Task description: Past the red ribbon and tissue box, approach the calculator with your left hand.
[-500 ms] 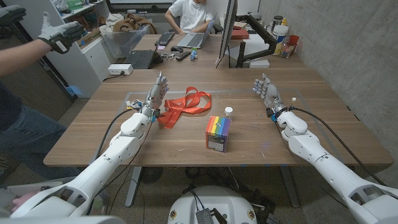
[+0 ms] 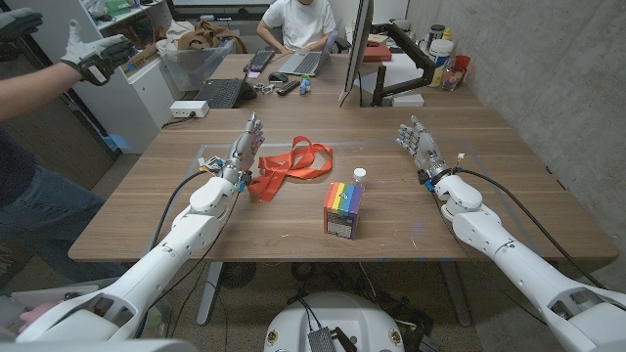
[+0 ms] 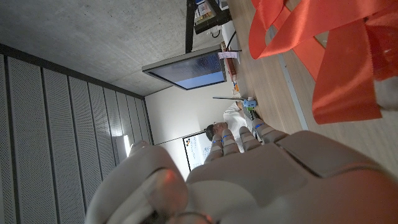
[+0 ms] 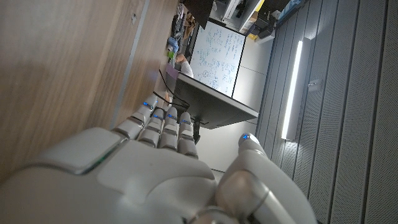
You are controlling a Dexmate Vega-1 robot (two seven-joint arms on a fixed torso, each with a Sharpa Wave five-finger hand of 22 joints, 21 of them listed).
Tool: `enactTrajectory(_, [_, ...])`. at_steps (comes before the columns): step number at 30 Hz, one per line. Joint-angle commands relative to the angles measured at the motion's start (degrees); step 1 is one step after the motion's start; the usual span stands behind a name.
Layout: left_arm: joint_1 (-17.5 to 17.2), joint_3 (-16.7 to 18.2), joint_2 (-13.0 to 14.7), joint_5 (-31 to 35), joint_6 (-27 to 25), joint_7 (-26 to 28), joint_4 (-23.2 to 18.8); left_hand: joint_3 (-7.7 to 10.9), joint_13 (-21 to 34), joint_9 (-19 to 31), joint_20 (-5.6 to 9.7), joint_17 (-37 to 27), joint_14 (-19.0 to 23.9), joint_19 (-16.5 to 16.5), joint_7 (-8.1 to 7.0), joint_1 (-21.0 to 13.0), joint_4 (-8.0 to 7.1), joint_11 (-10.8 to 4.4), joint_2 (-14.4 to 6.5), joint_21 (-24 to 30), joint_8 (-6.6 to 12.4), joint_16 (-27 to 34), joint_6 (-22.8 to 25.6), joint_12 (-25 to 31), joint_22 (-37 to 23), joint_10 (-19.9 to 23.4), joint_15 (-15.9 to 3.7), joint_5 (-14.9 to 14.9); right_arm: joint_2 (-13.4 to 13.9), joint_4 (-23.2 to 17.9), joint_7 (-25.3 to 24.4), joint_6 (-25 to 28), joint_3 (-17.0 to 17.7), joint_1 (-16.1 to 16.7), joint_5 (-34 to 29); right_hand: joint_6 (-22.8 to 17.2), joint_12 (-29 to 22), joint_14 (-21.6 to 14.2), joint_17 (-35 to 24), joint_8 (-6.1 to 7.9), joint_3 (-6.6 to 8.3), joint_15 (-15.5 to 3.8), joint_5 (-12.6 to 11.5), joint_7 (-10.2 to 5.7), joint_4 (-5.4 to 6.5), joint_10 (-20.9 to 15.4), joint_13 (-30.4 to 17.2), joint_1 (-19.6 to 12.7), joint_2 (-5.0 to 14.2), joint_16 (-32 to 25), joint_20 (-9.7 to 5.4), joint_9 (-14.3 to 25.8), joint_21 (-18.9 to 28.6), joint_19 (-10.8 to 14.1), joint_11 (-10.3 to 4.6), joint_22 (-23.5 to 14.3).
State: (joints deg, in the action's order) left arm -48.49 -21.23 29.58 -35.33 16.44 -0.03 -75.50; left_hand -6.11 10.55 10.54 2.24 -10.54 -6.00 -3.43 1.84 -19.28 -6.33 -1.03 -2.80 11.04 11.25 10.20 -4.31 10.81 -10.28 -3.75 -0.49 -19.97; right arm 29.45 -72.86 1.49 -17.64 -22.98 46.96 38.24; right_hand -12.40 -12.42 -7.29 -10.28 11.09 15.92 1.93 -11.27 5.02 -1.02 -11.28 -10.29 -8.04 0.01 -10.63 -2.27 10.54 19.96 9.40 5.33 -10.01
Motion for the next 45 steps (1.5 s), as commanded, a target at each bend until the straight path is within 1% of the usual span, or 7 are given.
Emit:
enactTrajectory(1, [0.52, -0.4, -0.06, 1.2, -0.02, 0.43, 0.33, -0.67, 0.17, 0.18, 0.0, -0.15, -0.1, -0.24, -0.02, -0.55, -0.01, -0.03, 0.03, 0.34, 0.23, 0.58, -0.17, 0.44, -0.17, -0.23, 0.02, -0.42, 0.24, 0.87, -0.25, -0.76, -0.75, -0.46, 0.85, -0.3, -0.29, -0.61, -0.21, 0.17, 0.33, 0.0, -0.21, -0.14, -0.02, -0.47, -0.06, -0.45, 0.13, -0.62, -1.1, 0.13, 0.16, 0.64, 0.05, -0.29])
enactTrajectory(8, [0.59, -0.37, 0.09, 1.34, 0.01, 0.37, 0.36, -0.71, 0.17, 0.18, -0.15, -0.13, -0.03, -0.24, -0.07, -0.74, 0.11, 0.03, 0.06, 0.35, 0.27, 0.6, -0.12, 0.5, -0.16, -0.09, -0.01, -0.47, 0.1, 1.35, -0.32, -0.92, -1.17, -1.08, 0.93, -0.31, -0.26, -0.64, -0.22, 0.16, 0.29, 0.12, -0.2, -0.18, -0.03, -0.56, -0.07, -0.43, 0.19, -0.59, -1.02, 0.14, 0.02, 0.69, 0.11, -0.3])
enactTrajectory(21, [-0.86, 0.57, 0.84, 1.12, 0.63, 1.09, -0.19, -0.78, 0.17, 0.19, -0.46, -0.1, 0.21, -0.32, -0.09, -1.24, 0.4, 0.0, 0.11, 0.35, 0.29, 0.67, -0.13, 0.54, -0.14, 0.01, -0.12, -0.56, 0.03, 1.63, -0.5, -0.72, -1.97, -1.84, 0.77, -0.32, -0.21, -0.68, -0.24, 0.13, 0.22, 0.2, -0.19, -0.25, -0.05, -0.7, -0.08, -0.39, 0.29, -0.53, -0.91, 0.15, -0.25, 0.72, 0.15, -0.31])
enactTrajectory(29, [-1.74, 0.44, 2.84, 3.77, 0.14, 3.1, -2.2, -0.8, 0.17, 0.19, -0.6, -0.08, 0.16, -0.53, -0.16, -1.65, 0.63, -0.02, 0.14, 0.28, 0.29, 0.62, -0.17, 0.54, -0.14, 0.02, -0.11, -0.63, 0.43, 1.25, -0.62, -0.83, -1.98, -1.83, 0.86, -0.38, -0.17, -0.72, -0.25, 0.14, 0.16, 0.12, -0.18, -0.3, -0.08, -0.78, -0.09, -0.37, 0.31, -0.5, -0.89, 0.16, -0.43, 0.79, 0.14, -0.32])
enactTrajectory(36, [-2.5, 0.71, 3.43, 3.76, 0.01, 3.45, -2.61, -0.82, 0.17, 0.19, -0.79, -0.06, 0.03, -0.81, -0.27, -2.03, 0.84, 0.01, 0.18, 0.2, 0.29, 0.56, -0.23, 0.48, -0.13, -0.14, -0.06, -0.69, 0.74, 0.92, -0.8, -0.72, -2.09, -1.71, 0.88, -0.45, -0.13, -0.74, -0.26, 0.15, 0.11, 0.12, -0.17, -0.42, -0.1, -0.81, -0.1, -0.35, 0.34, -0.47, -0.9, 0.17, -0.57, 0.81, 0.19, -0.33])
enactTrajectory(45, [-3.2, 1.31, 3.74, 3.53, 1.34, 3.28, -2.97, -0.83, 0.18, 0.2, -0.96, -0.05, -0.06, -0.97, -0.37, -2.52, 1.11, -0.04, 0.21, 0.18, 0.26, 0.53, -0.36, 0.49, -0.13, -0.14, -0.11, -0.76, 0.66, 0.86, -1.25, -0.97, -2.35, -1.76, 0.65, -0.53, 0.0, -0.68, -0.26, 0.16, 0.08, 0.21, -0.17, -0.57, -0.13, -0.66, -0.11, -0.35, 0.44, -0.41, -0.82, 0.17, -0.8, 0.77, 0.03, -0.34])
